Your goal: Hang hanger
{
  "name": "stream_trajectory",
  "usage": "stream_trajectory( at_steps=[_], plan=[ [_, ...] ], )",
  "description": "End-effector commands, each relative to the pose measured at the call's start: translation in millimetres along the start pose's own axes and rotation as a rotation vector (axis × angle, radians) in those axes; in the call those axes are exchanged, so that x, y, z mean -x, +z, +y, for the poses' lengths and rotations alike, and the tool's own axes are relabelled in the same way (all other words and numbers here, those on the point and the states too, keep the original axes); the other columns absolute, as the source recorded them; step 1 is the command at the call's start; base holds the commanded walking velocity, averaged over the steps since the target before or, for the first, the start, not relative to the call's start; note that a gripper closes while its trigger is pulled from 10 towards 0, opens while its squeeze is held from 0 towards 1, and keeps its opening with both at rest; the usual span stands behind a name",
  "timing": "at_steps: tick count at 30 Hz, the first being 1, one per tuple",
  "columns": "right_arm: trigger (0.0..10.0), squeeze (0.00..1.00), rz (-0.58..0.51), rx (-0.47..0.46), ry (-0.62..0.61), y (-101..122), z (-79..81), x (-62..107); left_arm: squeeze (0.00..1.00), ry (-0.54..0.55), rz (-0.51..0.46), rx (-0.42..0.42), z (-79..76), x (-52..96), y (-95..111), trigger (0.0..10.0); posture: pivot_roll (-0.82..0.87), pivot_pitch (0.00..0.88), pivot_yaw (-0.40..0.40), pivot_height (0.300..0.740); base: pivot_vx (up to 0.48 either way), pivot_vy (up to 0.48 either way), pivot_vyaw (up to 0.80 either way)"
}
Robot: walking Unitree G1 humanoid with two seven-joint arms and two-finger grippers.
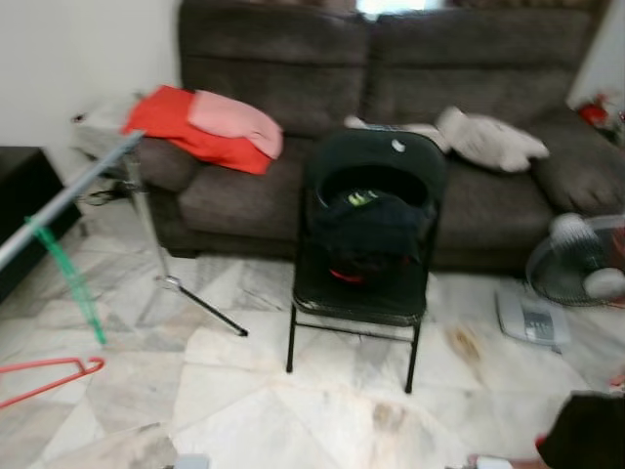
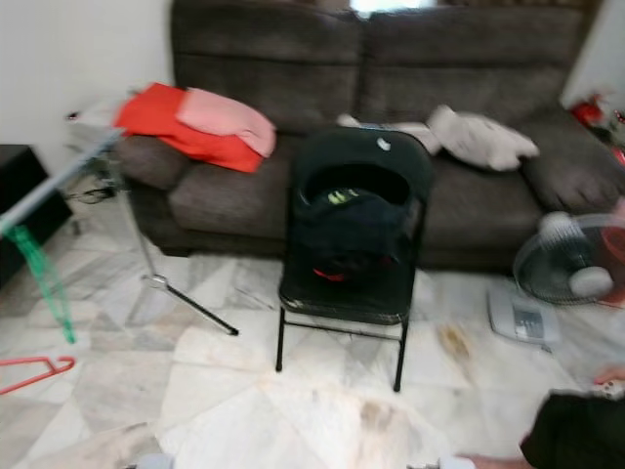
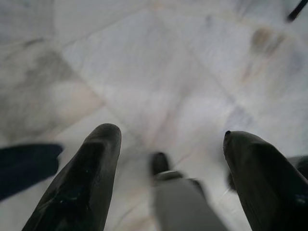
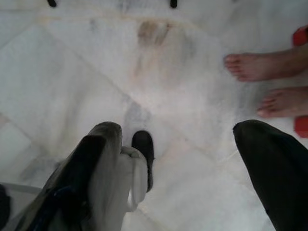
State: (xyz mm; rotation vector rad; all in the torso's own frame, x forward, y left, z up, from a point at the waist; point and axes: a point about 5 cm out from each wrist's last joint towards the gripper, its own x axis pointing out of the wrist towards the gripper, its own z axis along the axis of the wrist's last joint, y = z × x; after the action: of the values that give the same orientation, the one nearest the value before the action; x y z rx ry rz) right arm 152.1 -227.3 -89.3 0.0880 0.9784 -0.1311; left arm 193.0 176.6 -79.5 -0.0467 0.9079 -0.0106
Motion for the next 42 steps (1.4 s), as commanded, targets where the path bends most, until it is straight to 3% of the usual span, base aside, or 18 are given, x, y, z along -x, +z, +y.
stream_trajectory(
  at_steps=[1, 10, 19, 25, 30, 35, 37, 42],
  plan=[
    [10.0, 0.00, -0.025, -0.013, 0.013, 4.5, 6.5, -1.6, 0.00, 0.032, 0.059, 0.010, 11.4, 5.1, -18.6, 10.0, -0.03, 0.000, 0.034, 0.740, 0.000, 0.000, 0.00],
    [10.0, 0.00, -0.023, -0.013, 0.012, 2.9, 9.3, -1.7, 0.00, 0.014, 0.049, -0.004, 8.1, 4.2, -16.0, 10.0, -0.03, 0.000, 0.034, 0.740, 0.241, 0.000, 0.00],
    [10.0, 0.00, -0.014, 0.000, 0.019, -0.2, 12.4, -1.6, 0.00, 0.010, 0.051, -0.007, 8.5, 4.5, -16.6, 10.0, -0.03, 0.000, 0.034, 0.740, 0.339, 0.000, -0.76],
    [10.0, 0.00, -0.028, -0.003, 0.003, 0.1, -0.4, 0.8, 0.00, 0.008, 0.056, -0.008, 7.2, 4.4, -17.5, 10.0, -0.03, 0.000, 0.033, 0.740, 0.339, 0.000, 0.00],
    [10.0, 0.00, -0.037, -0.009, 0.001, 3.1, -2.2, 0.6, 0.00, 0.009, 0.057, -0.008, 7.5, 4.3, -17.2, 10.0, -0.03, 0.001, 0.034, 0.740, 0.339, 0.000, 0.00],
    [10.0, 0.00, -0.056, 0.028, 0.000, 2.6, 0.1, 1.0, 0.00, 0.011, 0.057, -0.004, 7.5, 4.3, -17.1, 10.0, -0.03, 0.004, 0.031, 0.740, 0.339, 0.000, 0.00],
    [10.0, 0.00, -0.047, 0.044, 0.004, -2.3, 8.7, 0.5, 0.00, 0.011, 0.056, -0.002, 7.4, 4.3, -17.1, 10.0, -0.03, 0.005, 0.030, 0.740, 0.337, 0.000, 0.80],
    [10.0, 0.00, -0.043, 0.055, 0.018, -5.2, 12.5, 0.7, 0.00, 0.010, 0.058, -0.002, 7.6, 4.5, -17.7, 10.0, -0.03, 0.009, 0.032, 0.740, 0.338, 0.000, 0.80]
  ],
)
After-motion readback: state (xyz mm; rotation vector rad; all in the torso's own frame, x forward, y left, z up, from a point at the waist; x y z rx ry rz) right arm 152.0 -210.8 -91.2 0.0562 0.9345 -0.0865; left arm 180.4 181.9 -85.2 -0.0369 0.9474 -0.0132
